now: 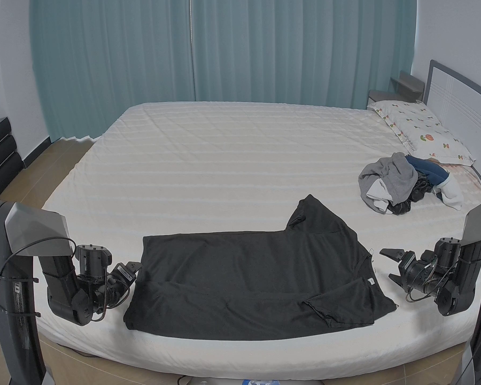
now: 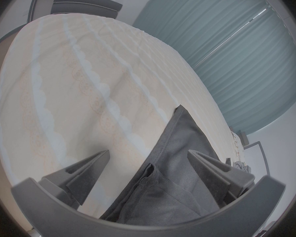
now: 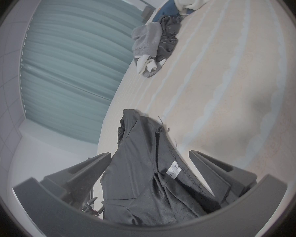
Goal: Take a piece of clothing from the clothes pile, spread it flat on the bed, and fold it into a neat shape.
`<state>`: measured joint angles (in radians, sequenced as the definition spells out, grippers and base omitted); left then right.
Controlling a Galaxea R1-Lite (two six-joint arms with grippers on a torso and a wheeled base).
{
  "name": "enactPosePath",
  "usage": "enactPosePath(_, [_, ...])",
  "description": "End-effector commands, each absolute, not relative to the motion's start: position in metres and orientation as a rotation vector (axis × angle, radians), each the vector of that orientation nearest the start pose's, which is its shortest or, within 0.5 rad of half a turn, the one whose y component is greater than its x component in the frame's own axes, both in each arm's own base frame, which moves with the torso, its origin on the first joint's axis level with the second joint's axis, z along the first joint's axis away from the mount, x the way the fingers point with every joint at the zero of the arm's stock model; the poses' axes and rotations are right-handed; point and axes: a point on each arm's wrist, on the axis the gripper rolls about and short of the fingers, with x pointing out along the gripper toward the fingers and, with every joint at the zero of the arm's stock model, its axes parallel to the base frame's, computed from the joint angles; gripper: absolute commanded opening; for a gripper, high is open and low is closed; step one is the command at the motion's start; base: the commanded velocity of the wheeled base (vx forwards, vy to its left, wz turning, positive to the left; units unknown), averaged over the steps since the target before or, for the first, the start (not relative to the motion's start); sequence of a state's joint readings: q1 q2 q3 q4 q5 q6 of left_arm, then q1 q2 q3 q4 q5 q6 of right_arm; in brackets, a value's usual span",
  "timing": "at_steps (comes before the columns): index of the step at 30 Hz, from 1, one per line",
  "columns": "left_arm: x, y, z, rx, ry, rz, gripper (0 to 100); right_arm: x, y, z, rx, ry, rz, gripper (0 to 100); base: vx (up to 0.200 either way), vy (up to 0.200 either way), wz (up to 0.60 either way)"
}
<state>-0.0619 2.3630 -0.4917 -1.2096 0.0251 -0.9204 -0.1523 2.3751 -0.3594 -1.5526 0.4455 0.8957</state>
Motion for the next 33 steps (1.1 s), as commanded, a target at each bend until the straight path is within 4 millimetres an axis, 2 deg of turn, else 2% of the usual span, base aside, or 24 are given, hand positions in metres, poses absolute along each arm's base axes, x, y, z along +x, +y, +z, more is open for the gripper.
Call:
enactPosePath(1, [0.314, -0.015, -0.035, -0.881, 0.614, 0.267, 100, 0.297, -0.021, -0.025, 0.968, 0.561, 0.124, 100, 0.000, 0.000, 0.00])
enactPosePath(6, [0.314, -0.016, -0.036, -0.880, 0.616, 0.266, 100, 0.296, -0.003, -0.040, 0.870, 0.623, 0.182, 100, 0.000, 0.000, 0.00])
enactPosePath(18, [0.314, -0.016, -0.036, -0.880, 0.616, 0.266, 100, 0.295, 0.002, -0.059, 0.767, 0.671, 0.211, 100, 0.000, 0.000, 0.00])
enactPosePath(19, [0.314, -0.016, -0.036, -0.880, 0.616, 0.266, 100, 0.295, 0.002, -0.059, 0.767, 0.671, 0.211, 0, 0.000, 0.000, 0.00])
enactPosePath(24, [0.314, -0.016, -0.036, -0.880, 0.616, 0.266, 100, 0.293, 0.002, -0.059, 0.756, 0.674, 0.212, 0, 0.000, 0.000, 0.00])
enactPosePath(33, [0.314, -0.016, -0.036, -0.880, 0.616, 0.266, 100, 0.296, -0.009, -0.055, 0.776, 0.639, 0.174, 0, 0.000, 0.000, 0.00])
